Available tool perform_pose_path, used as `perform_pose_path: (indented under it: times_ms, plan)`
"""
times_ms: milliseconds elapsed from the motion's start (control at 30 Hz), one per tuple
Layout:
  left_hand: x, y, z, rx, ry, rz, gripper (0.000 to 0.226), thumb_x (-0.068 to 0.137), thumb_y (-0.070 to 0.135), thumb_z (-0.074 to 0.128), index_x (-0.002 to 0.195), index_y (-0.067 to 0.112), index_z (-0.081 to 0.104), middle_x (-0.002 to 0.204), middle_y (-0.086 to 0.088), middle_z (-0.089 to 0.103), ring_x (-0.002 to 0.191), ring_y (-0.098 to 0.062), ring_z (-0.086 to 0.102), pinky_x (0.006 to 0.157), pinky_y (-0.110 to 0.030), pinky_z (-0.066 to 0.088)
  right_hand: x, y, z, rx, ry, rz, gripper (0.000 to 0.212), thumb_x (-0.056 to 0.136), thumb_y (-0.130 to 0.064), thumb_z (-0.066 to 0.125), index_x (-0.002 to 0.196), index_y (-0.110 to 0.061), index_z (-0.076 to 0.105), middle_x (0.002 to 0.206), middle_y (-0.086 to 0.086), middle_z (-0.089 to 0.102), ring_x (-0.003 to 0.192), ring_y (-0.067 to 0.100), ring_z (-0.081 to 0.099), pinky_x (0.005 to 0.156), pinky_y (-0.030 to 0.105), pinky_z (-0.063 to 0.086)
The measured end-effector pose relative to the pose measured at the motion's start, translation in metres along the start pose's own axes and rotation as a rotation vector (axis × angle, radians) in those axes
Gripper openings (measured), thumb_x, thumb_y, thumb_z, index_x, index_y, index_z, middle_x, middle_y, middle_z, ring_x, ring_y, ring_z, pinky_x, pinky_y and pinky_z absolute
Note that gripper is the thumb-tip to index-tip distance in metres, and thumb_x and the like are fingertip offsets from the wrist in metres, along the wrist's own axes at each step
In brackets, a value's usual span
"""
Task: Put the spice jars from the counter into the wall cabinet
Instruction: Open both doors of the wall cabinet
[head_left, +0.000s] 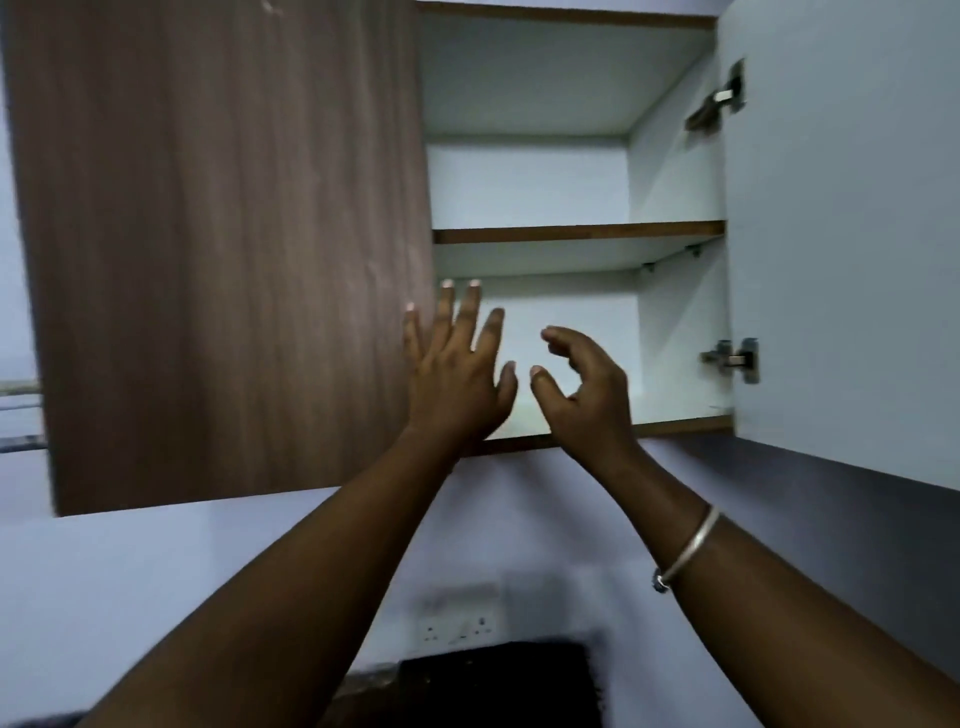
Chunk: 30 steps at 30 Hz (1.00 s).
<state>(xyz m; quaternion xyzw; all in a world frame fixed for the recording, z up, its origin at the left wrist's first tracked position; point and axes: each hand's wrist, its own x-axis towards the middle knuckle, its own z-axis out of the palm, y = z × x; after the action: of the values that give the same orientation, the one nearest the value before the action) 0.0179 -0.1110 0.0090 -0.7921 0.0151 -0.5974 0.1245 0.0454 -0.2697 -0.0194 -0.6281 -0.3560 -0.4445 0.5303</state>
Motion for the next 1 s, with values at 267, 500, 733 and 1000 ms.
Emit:
perform_pose_path:
  times_ms: [267, 500, 733, 1000]
  plan:
    - [-0.031, -0.09, 0.007, -0.036, -0.347, -0.363, 0.068, 0.1, 0.069, 0.02, 0.158, 0.049, -0.01, 0.168, 0.007, -0.031, 0.152, -0.039, -0.031, 0.103, -0.09, 0.002, 0.04, -0.043, 0.124, 0.529, -0.362, 0.561, 0.054, 0.106, -0.042, 0.046, 0.147, -0.008, 0.049, 0.148, 0.012, 0.055, 0.136, 0.028, 0.052, 0.118, 0.046, 0.039]
    - [-0.04, -0.084, 0.002, -0.06, -0.344, -0.324, 0.073, 0.097, 0.075, 0.021, 0.157, 0.05, -0.013, 0.167, 0.006, -0.032, 0.15, -0.04, -0.034, 0.101, -0.09, 0.002, 0.03, -0.038, 0.119, 0.54, -0.227, 0.544, 0.039, 0.109, -0.024, 0.039, 0.137, -0.011, 0.063, 0.135, 0.008, 0.066, 0.124, 0.026, 0.063, 0.111, 0.049, 0.048]
    - [-0.075, -0.063, -0.083, -0.179, -0.073, -0.332, 0.097, 0.082, 0.092, 0.027, 0.16, 0.046, -0.008, 0.171, 0.006, -0.022, 0.156, -0.038, -0.021, 0.104, -0.089, 0.005, -0.019, -0.088, 0.084, 0.932, -0.132, 0.454, 0.029, 0.104, -0.006, 0.052, 0.119, -0.018, 0.074, 0.112, 0.002, 0.078, 0.107, 0.025, 0.073, 0.086, 0.036, 0.063]
    - [-0.123, -0.113, -0.236, -0.747, 0.005, -0.28, 0.112, 0.082, 0.057, 0.069, 0.163, 0.02, 0.002, 0.174, -0.002, 0.003, 0.16, -0.023, 0.008, 0.125, -0.062, 0.018, -0.077, -0.225, 0.138, 1.192, -0.44, 0.107, 0.049, 0.102, -0.026, 0.052, 0.146, -0.005, 0.051, 0.149, 0.021, 0.052, 0.139, 0.035, 0.052, 0.113, 0.057, 0.044]
